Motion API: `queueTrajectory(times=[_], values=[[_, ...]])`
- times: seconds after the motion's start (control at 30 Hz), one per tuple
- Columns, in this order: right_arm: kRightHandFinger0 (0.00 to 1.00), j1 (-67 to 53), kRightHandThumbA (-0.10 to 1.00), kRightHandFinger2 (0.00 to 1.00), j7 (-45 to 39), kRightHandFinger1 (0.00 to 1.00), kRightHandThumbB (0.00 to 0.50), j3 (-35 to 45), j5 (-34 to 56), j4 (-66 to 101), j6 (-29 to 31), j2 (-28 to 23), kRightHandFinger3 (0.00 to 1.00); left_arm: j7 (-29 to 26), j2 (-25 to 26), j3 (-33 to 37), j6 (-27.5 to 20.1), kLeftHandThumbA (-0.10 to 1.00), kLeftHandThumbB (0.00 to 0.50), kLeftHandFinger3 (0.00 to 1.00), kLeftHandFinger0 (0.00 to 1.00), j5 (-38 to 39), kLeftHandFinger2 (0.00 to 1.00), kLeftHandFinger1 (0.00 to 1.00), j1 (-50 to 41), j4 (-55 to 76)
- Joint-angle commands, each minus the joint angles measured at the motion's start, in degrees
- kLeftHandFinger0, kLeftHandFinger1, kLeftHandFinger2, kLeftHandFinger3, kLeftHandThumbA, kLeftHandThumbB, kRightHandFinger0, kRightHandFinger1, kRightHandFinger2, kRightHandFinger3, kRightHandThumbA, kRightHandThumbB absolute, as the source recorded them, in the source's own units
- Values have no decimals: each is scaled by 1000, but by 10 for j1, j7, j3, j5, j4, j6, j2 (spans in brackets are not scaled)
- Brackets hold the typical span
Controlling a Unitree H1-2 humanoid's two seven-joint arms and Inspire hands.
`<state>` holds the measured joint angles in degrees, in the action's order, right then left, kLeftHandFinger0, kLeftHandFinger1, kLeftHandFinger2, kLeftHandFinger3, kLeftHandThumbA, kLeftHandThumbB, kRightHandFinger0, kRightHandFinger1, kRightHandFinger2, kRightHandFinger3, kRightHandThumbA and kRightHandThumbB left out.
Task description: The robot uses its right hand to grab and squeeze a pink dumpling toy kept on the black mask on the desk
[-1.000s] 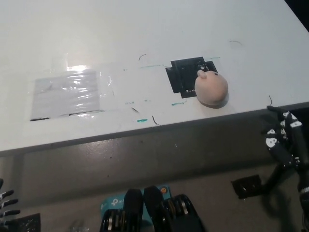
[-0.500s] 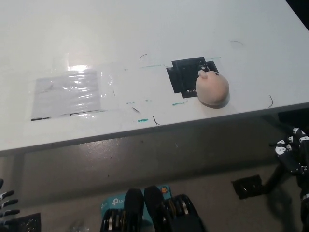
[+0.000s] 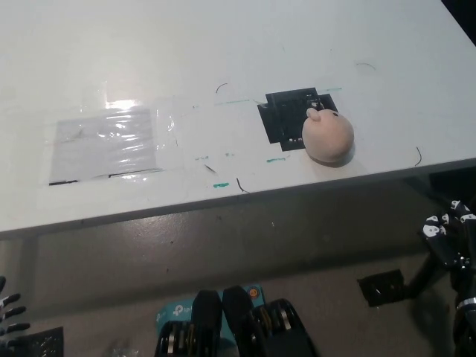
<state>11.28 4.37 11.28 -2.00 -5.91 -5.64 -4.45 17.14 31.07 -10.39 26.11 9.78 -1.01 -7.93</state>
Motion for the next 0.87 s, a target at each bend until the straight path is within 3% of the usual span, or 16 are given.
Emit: queueTrajectory(times=[0.0,0.17,0.3,0.33,0.53,0.83], values=[[0,18,-100,223,5,36,84,3,9,8,16,-10,711,-4,13,-8,8,1000,93,931,712,2,902,809,2,10],[0,22,-100,193,6,1,111,-1,1,-2,0,-18,675,1,14,-6,-9,1000,95,957,698,-1,904,798,0,3],[0,26,-100,188,14,0,101,2,4,-10,11,-14,681,-2,13,-7,-7,1000,98,949,700,-3,902,795,-1,5],[0,26,-100,190,17,2,97,2,2,-13,18,-14,685,1,15,-6,-11,1000,118,952,701,-3,900,795,-2,6],[0,24,-100,180,20,0,98,-1,-6,-15,22,-17,683,1,13,-6,-7,1000,92,955,701,-1,900,795,-2,5],[0,27,-100,185,19,2,96,1,2,-12,8,-14,691,0,12,-5,-17,1000,106,941,697,-2,891,803,-3,2]])
